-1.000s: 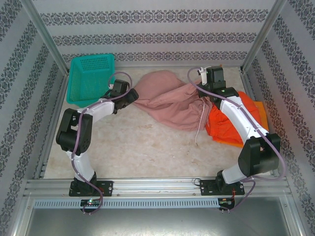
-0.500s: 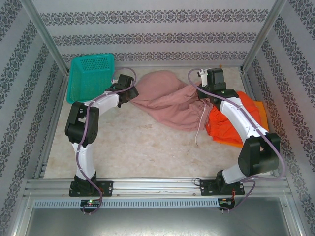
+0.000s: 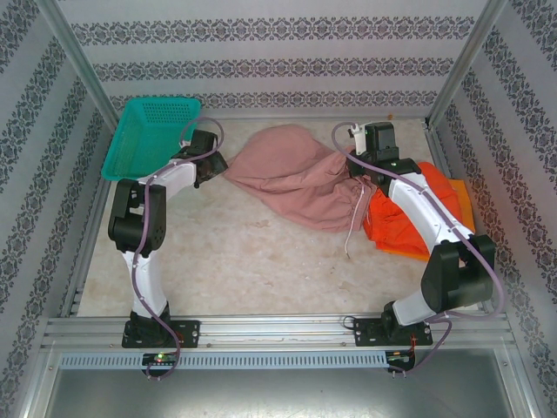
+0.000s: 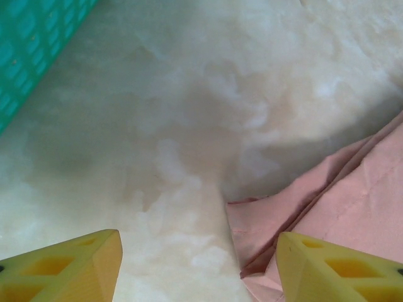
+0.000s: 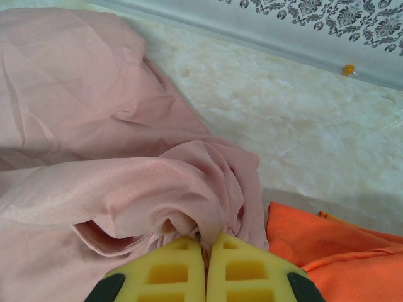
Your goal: Fold and stack the shorts
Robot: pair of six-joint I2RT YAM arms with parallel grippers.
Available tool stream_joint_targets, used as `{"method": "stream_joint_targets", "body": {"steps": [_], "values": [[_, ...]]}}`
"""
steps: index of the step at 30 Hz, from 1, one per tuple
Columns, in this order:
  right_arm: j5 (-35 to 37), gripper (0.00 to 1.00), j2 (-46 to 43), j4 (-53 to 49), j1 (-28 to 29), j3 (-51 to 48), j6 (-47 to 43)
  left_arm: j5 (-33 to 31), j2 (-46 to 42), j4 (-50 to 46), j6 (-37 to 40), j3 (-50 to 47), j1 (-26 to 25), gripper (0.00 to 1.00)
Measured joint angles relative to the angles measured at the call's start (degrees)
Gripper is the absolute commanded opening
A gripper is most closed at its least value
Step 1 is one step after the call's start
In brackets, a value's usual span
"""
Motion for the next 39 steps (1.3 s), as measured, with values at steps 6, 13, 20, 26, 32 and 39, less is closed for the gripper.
{"method": "stream_joint_targets", "body": {"steps": [6,13,20,26,32,39], "values": [[0.0,0.00,0.0,0.0,0.0,0.0,0.0,3.6,-0.2,0.2,-1.4,0.0,-1.9,0.65],[0.0,0.00,0.0,0.0,0.0,0.0,0.0,4.5,1.3,-0.7,-2.5,3.1,-3.4,0.62],[0.0,0.00,0.0,0.0,0.0,-0.2,0.0,5.5,4.2,-0.9,-3.7,3.2,-3.5,0.57],[-0.2,0.00,0.0,0.0,0.0,-0.2,0.2,6.7,5.4,-1.2,-4.4,4.0,-3.7,0.44],[-0.2,0.00,0.0,0.0,0.0,-0.2,0.2,7.3,5.9,-1.4,-5.0,5.3,-3.8,0.36],[-0.6,0.00,0.0,0.0,0.0,-0.3,0.2,7.3,5.9,-2.0,-4.9,6.1,-3.8,0.23]]}}
